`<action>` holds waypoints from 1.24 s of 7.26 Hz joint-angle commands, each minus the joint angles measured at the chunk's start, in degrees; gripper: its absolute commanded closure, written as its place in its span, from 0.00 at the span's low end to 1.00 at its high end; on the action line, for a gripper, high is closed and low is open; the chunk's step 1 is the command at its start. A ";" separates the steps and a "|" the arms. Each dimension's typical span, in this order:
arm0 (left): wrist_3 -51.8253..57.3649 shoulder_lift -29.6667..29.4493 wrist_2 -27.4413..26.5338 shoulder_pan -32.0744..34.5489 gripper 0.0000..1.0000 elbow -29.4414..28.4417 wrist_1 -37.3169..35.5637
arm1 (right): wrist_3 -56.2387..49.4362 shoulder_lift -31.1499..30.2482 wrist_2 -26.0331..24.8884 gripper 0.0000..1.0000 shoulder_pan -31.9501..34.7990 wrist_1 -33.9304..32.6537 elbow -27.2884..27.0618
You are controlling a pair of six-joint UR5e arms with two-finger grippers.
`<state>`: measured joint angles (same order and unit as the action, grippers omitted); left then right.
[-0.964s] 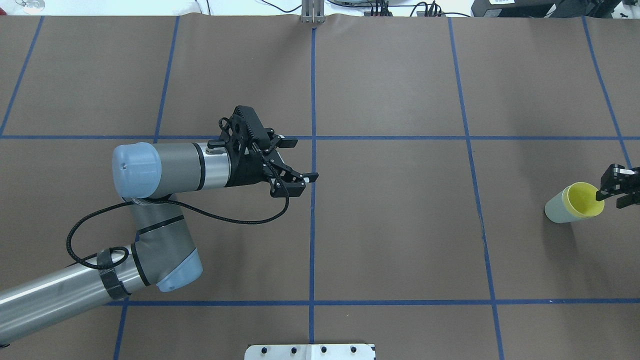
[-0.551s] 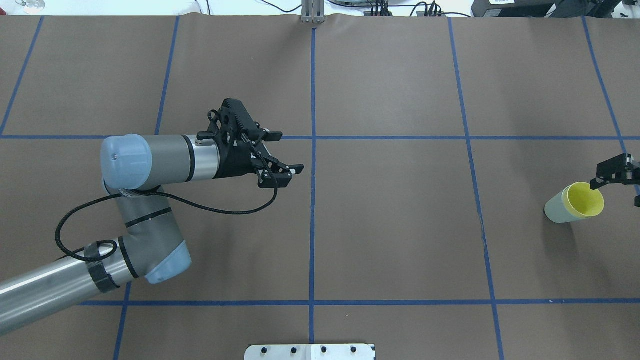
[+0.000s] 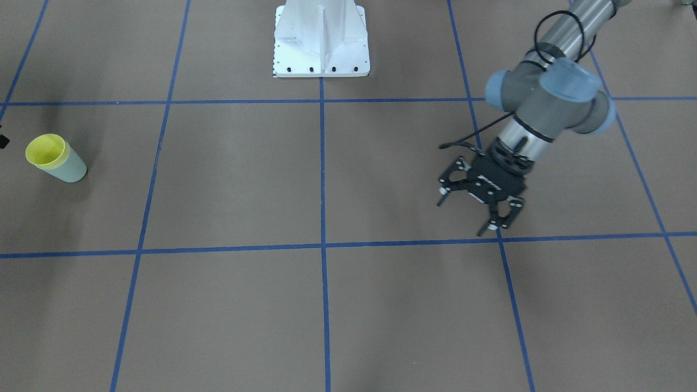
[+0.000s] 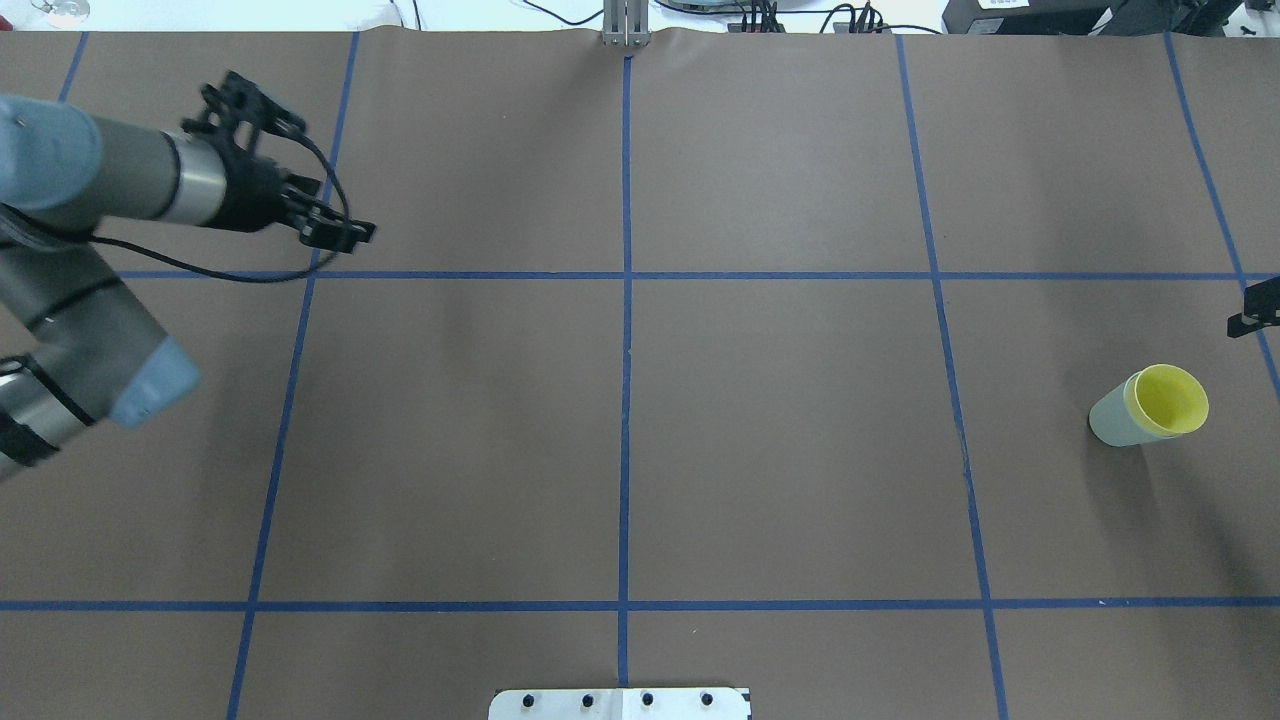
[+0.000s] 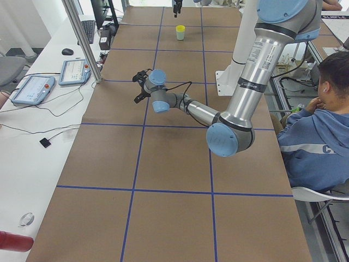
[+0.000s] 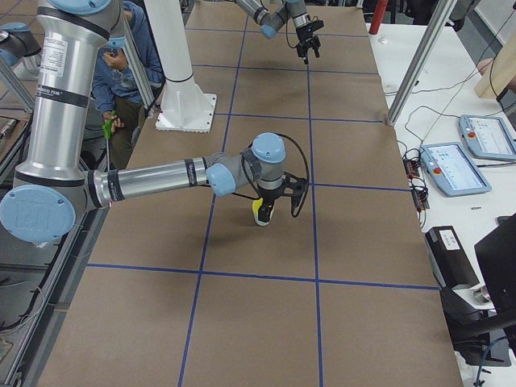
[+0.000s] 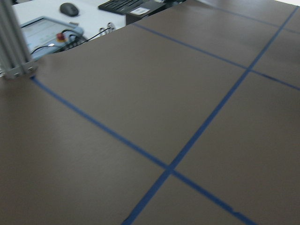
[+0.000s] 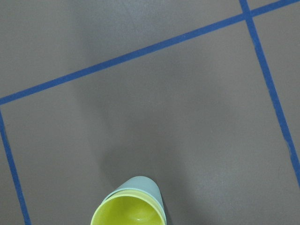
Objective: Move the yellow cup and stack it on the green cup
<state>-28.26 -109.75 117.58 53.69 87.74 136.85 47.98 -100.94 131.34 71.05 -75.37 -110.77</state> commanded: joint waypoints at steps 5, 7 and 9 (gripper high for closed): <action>22.14 14.81 19.01 29.96 0.01 -0.64 -33.26 | -10.25 2.59 -1.00 0.00 7.95 -0.48 4.33; 36.36 16.92 19.09 36.89 0.01 -0.55 -37.95 | -13.69 2.68 -0.47 0.00 9.19 -0.48 4.77; 36.70 17.38 12.65 37.02 0.00 -0.81 -40.69 | -20.95 3.64 -1.17 0.00 10.25 -4.58 4.95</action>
<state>6.89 -93.01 134.95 90.12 87.18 97.82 31.88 -98.02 130.55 80.68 -77.19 -105.90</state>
